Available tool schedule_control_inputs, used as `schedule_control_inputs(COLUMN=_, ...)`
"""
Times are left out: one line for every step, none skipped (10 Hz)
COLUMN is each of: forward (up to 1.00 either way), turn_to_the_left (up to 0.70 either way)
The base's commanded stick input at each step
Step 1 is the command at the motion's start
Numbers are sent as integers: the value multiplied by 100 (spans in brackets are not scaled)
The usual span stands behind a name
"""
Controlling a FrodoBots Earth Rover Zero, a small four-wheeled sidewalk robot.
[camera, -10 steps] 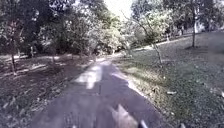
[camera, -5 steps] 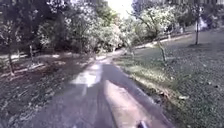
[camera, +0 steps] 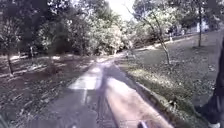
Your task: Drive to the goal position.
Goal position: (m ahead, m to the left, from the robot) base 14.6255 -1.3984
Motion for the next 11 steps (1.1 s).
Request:
schedule_control_inputs(forward=50, turn_to_the_left=0)
schedule_control_inputs(forward=50, turn_to_the_left=0)
schedule_control_inputs(forward=50, turn_to_the_left=0)
schedule_control_inputs(forward=50, turn_to_the_left=0)
schedule_control_inputs(forward=50, turn_to_the_left=0)
schedule_control_inputs(forward=50, turn_to_the_left=0)
schedule_control_inputs(forward=50, turn_to_the_left=0)
schedule_control_inputs(forward=50, turn_to_the_left=0)
schedule_control_inputs(forward=50, turn_to_the_left=0)
schedule_control_inputs(forward=50, turn_to_the_left=0)
schedule_control_inputs(forward=50, turn_to_the_left=0)
